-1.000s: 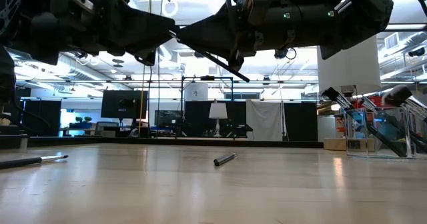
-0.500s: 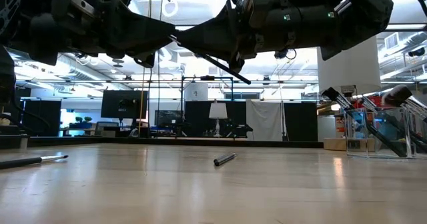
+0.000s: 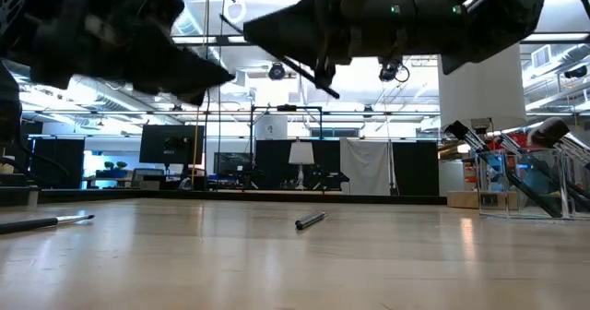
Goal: Put items in baskets/containers
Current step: Put the black eyeshadow brush into the transparent organizer
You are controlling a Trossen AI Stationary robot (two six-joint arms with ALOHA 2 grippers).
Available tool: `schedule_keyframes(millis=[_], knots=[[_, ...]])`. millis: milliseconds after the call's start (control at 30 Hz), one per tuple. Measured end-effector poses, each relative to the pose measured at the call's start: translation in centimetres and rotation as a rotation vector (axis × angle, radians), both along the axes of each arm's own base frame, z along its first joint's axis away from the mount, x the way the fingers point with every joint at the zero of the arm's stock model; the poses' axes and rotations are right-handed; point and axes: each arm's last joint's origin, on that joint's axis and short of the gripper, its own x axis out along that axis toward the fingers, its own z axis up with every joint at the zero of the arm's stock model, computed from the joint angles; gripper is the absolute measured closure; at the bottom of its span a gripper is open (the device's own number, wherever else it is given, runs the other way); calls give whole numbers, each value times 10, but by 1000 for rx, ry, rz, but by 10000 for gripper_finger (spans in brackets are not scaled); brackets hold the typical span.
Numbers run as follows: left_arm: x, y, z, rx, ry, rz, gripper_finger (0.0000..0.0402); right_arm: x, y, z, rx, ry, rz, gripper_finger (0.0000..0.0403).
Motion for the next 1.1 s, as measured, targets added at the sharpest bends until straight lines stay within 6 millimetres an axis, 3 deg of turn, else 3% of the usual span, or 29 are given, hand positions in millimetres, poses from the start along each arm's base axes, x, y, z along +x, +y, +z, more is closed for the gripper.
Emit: schedule_keyframes(millis=[433,800,933,1100], knots=[[0,0,13,-23,-91,3,324,0,0,-3,-3,6,3,396],[0,1,20,-18,-154,19,263,0,0,-4,-4,13,5,396],[0,1,20,-17,-154,20,277,0,0,-4,-4,15,5,396],[0,1,19,-15,-148,20,324,0,0,-4,-4,15,4,396]])
